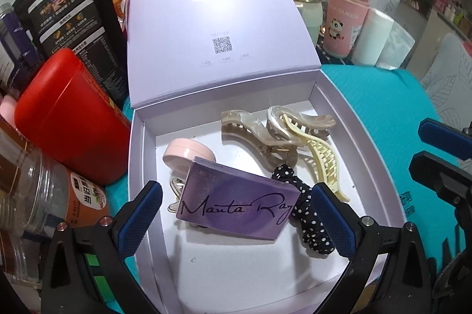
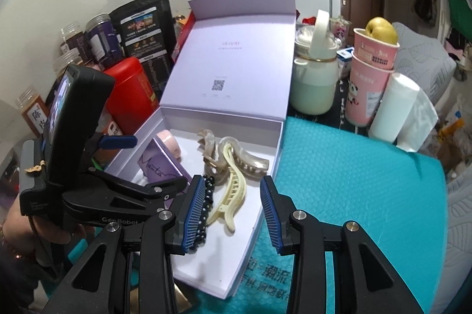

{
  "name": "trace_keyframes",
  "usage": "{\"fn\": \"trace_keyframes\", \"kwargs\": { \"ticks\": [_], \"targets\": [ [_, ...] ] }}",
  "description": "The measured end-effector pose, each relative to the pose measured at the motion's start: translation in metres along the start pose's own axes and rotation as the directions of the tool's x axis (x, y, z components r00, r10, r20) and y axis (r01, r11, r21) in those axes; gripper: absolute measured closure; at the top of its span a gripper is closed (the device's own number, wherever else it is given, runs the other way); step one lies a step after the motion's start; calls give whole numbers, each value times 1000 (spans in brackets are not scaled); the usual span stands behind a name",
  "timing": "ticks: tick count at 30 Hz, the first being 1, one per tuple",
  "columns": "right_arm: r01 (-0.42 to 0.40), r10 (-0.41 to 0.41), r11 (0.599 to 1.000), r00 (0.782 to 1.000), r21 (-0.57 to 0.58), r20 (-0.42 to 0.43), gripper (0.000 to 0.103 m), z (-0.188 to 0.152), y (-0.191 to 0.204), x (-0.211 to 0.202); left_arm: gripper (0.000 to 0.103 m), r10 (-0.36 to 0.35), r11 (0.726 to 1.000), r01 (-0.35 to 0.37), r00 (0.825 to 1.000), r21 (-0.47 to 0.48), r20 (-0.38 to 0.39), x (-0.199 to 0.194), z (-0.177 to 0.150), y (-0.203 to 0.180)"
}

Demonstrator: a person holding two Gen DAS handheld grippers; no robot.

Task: Organize rigid objects
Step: 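Open the left gripper on the lens box while the right drops the scrunchie beside it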

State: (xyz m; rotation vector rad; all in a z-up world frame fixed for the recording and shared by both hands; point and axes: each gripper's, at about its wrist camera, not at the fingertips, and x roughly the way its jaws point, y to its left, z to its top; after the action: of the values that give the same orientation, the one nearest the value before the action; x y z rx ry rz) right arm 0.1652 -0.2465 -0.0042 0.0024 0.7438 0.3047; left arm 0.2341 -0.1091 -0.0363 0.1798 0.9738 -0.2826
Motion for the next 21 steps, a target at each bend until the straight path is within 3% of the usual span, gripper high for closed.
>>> {"fn": "trace_keyframes", "kwargs": {
  "ticks": [14, 19, 21],
  "targets": [
    [17, -16, 1000, 999, -12, 39, 64, 6, 13, -29, 0, 36, 999, -36, 991, 4, 127, -65, 3, 9],
    [34, -33, 999, 997, -22, 68, 60, 10, 21, -47, 0, 55, 998, -57, 981, 4, 186, -92, 4, 8],
    [49, -46, 998, 995, -28, 88, 52, 10, 25, -57, 0, 45, 999, -45, 979, -3, 199, -101, 2, 8]
  ]
}}
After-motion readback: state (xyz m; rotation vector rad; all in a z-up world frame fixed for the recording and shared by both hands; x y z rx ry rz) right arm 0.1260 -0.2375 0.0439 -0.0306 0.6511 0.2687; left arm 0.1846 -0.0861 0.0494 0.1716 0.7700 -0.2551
